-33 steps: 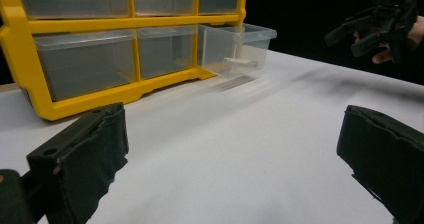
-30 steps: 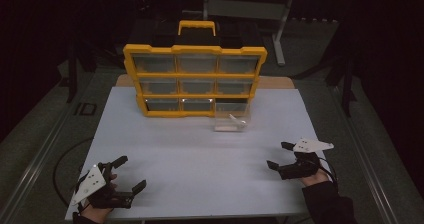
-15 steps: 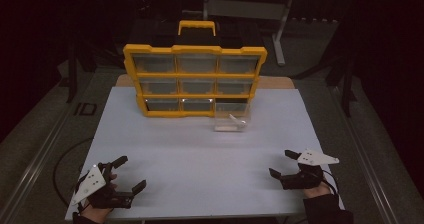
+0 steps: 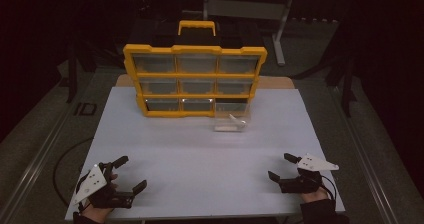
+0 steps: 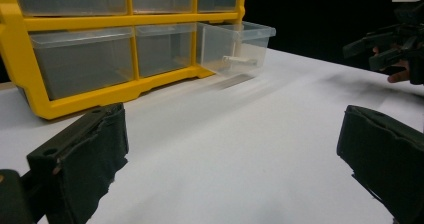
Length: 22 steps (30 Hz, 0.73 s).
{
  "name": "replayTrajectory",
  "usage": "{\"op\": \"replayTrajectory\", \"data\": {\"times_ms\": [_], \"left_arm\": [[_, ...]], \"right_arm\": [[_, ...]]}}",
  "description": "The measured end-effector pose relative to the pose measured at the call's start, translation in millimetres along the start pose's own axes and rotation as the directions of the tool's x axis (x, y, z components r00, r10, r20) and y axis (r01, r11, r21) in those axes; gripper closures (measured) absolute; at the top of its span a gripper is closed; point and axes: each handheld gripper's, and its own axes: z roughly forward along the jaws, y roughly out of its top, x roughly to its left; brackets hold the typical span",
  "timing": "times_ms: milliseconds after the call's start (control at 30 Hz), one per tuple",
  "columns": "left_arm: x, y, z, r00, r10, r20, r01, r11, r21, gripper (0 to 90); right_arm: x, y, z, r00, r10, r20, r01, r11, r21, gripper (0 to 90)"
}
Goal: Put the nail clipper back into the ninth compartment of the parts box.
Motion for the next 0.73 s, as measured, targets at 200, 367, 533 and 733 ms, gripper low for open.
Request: {"op": "replayTrajectory", "data": {"times_ms": [200,367,533,733], "left_arm": [[0.0,0.4,-0.1,1.0,0.004,-0.002,-0.004,1.0,0.002,0.7],[0.0,0.6,-0.3,1.0,0.005,-0.002,-0.005,1.0,0.0,0.7],[0.1,0.3,0.0,1.0,0.003,-0.002,-0.003,1.0,0.002,0.7],[0.1,0.3,0.2,1.0,0.003,-0.002,-0.003,1.0,0.002,0.7]], "right_arm": [[1.8,-0.5,8.4,0.9998,0.022,-0.003,-0.022,0.9994,-0.026,9.3],[6.3,0.4,15.0,0.9999,0.005,-0.012,-0.006,0.9996,-0.026,9.3],[10.1,0.5,20.1,0.9997,-0.016,-0.018,0.016,0.9997,-0.017,9.3],[9.8,1.0,19.5,0.9998,-0.011,-0.016,0.01,0.9997,-0.023,9.3]]}}
